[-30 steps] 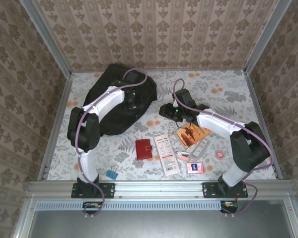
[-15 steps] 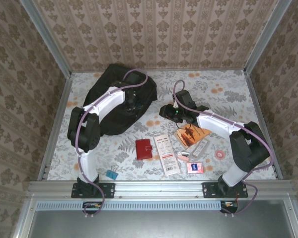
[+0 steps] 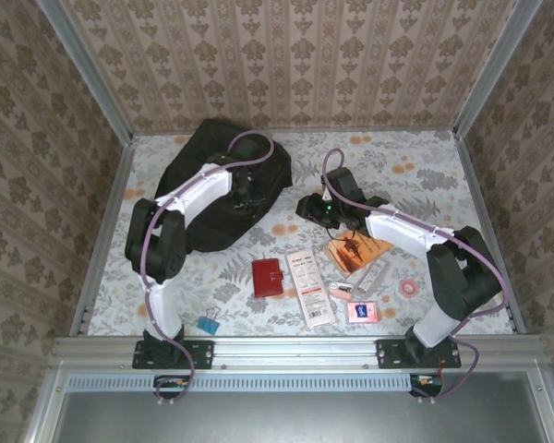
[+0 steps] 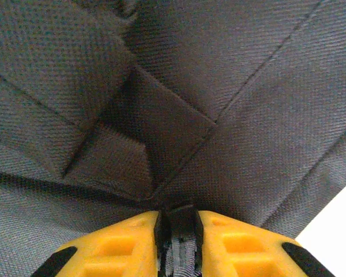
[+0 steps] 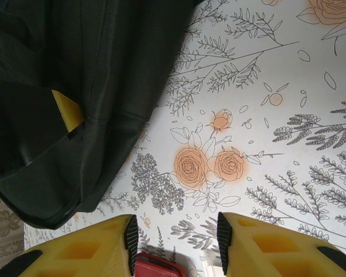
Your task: Pack the student bag
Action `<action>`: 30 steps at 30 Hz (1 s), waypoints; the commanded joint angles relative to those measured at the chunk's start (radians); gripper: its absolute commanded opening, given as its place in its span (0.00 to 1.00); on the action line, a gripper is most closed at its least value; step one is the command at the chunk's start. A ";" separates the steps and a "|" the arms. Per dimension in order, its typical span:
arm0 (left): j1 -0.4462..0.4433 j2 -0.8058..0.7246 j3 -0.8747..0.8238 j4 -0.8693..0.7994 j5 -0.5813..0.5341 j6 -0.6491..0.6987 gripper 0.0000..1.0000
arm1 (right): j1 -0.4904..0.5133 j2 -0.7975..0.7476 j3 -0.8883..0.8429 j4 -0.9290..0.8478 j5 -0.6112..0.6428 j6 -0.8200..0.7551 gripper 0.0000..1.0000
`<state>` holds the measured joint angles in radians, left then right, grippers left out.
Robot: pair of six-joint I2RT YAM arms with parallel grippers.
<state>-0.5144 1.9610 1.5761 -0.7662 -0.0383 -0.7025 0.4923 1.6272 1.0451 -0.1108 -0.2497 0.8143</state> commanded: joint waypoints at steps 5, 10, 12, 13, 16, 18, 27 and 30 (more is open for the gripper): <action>0.017 -0.023 -0.023 0.007 -0.014 0.003 0.00 | 0.000 0.000 0.026 0.005 -0.036 0.008 0.42; 0.017 -0.085 -0.028 0.002 -0.018 0.010 0.00 | 0.008 0.043 0.084 -0.007 -0.056 0.025 0.43; 0.017 -0.118 -0.040 -0.001 -0.026 0.016 0.00 | 0.015 0.072 0.114 0.011 -0.078 0.059 0.46; 0.017 -0.135 -0.046 -0.003 -0.032 0.019 0.00 | 0.019 0.093 0.136 0.012 -0.088 0.077 0.48; 0.017 -0.183 -0.069 -0.005 -0.047 0.026 0.00 | 0.035 0.160 0.215 0.007 -0.112 0.127 0.54; 0.017 -0.209 -0.085 -0.005 -0.052 0.028 0.00 | 0.044 0.208 0.265 0.015 -0.128 0.169 0.56; 0.019 -0.292 -0.166 0.006 -0.043 0.003 0.00 | 0.085 0.391 0.412 0.119 -0.151 0.375 0.63; 0.020 -0.313 -0.190 0.013 -0.046 -0.004 0.00 | 0.102 0.444 0.443 0.168 -0.155 0.425 0.64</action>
<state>-0.5022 1.6958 1.4063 -0.7540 -0.0689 -0.6964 0.5747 2.0228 1.4406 -0.0162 -0.3759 1.1378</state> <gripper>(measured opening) 0.049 0.635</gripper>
